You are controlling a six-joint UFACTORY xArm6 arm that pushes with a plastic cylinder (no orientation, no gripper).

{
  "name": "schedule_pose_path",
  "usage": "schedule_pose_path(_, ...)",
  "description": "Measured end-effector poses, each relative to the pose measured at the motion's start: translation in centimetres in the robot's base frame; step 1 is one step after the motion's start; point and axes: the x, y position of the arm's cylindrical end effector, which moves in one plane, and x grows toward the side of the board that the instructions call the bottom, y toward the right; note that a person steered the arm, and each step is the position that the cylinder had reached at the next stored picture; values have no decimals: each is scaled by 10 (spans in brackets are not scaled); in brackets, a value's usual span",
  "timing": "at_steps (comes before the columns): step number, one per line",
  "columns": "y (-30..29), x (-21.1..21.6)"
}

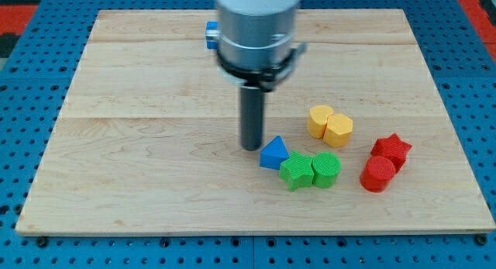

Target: Push blue cube closer to the group of blocks

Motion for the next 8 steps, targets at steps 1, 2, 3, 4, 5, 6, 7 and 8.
schedule_pose_path(1, -52, -46)
schedule_pose_path(2, -80, -117)
schedule_pose_path(3, -81, -204)
schedule_pose_path(4, -83, -267)
schedule_pose_path(5, -19, -260)
schedule_pose_path(6, -4, -177)
schedule_pose_path(7, -4, -140)
schedule_pose_path(8, -4, -186)
